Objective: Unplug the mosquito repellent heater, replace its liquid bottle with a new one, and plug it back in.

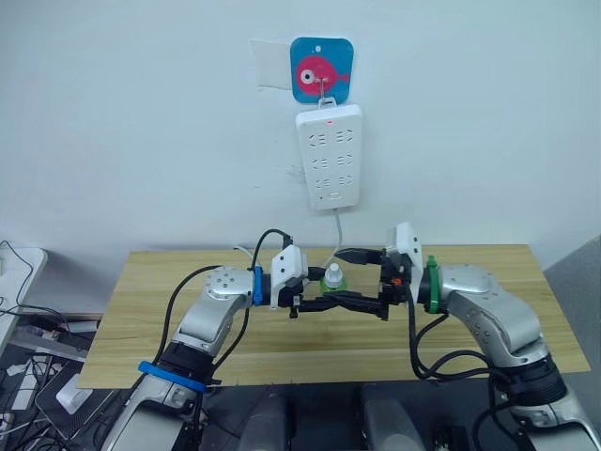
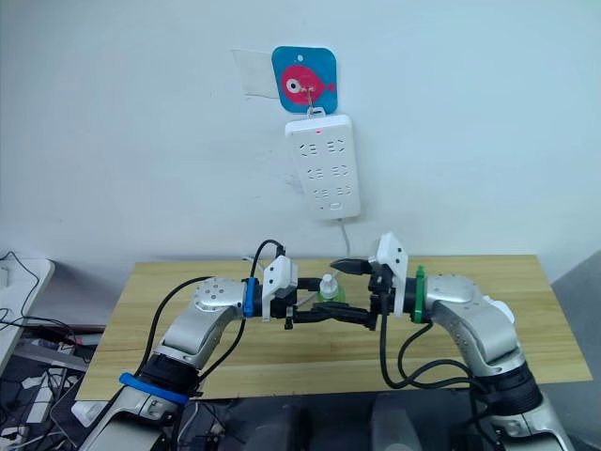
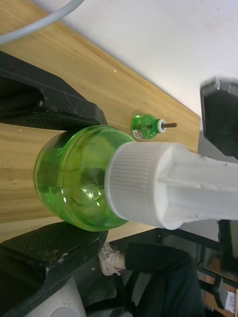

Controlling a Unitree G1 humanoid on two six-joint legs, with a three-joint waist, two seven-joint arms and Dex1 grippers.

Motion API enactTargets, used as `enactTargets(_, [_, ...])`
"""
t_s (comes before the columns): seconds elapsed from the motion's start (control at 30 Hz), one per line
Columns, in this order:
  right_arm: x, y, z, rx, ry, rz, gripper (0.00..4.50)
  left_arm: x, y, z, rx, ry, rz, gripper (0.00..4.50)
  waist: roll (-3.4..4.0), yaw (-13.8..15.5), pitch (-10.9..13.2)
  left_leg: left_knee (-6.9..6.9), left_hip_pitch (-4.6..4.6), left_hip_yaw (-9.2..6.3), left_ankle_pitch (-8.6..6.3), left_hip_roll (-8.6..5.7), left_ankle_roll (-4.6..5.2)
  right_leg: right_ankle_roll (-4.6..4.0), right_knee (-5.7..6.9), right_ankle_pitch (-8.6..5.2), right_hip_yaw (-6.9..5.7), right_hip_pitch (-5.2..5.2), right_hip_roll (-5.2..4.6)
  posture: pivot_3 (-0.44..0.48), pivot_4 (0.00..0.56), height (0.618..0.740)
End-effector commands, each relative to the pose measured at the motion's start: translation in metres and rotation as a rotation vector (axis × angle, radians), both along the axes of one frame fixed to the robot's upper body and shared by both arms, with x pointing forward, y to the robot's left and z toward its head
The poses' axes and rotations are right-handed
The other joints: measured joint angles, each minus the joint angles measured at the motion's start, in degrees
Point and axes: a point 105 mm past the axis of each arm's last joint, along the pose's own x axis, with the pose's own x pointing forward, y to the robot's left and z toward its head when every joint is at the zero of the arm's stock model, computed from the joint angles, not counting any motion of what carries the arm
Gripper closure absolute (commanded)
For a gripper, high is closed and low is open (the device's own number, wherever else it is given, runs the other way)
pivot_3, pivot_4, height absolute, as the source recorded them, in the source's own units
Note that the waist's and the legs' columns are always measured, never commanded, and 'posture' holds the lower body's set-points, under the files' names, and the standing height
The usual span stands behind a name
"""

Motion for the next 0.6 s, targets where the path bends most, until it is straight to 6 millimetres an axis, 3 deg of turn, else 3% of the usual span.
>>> enactTargets(0.03, [0.001,0.005,0.006,-0.005,-0.079,0.001,0.64,-0.004,-0.005,0.006,-0.012,-0.033,-0.029,2.27,0.0,0.0,0.0,0.0,0.0,0.0,0.0,-0.01,0.0,0.0,0.0,0.0,0.0,0.0,-0.01,-0.126,0.181,0.74])
enactTargets(0.37, [0.006,0.001,0.016,0.041,-0.11,-0.015,4.25,-0.006,-0.004,0.004,-0.011,-0.029,-0.023,2.27,0.0,0.0,0.0,0.0,0.01,0.0,0.0,-0.02,0.0,0.0,0.0,0.0,0.01,0.0,-0.01,-0.12,0.182,0.74])
enactTargets(0.5, [0.004,-0.001,0.026,0.066,-0.118,-0.005,4.24,-0.007,-0.004,0.003,-0.013,-0.025,-0.023,2.27,0.0,0.0,0.0,-0.01,0.01,0.0,0.0,-0.01,0.0,0.0,0.0,0.0,0.0,0.0,-0.01,-0.12,0.182,0.74])
enactTargets(0.6, [0.004,-0.005,0.045,0.11,-0.131,-0.018,4.24,-0.007,-0.003,0.003,-0.011,-0.023,-0.02,2.27,0.0,0.0,0.0,-0.01,0.0,0.0,0.0,-0.01,0.0,0.0,0.0,0.0,0.01,0.0,-0.01,-0.118,0.182,0.74])
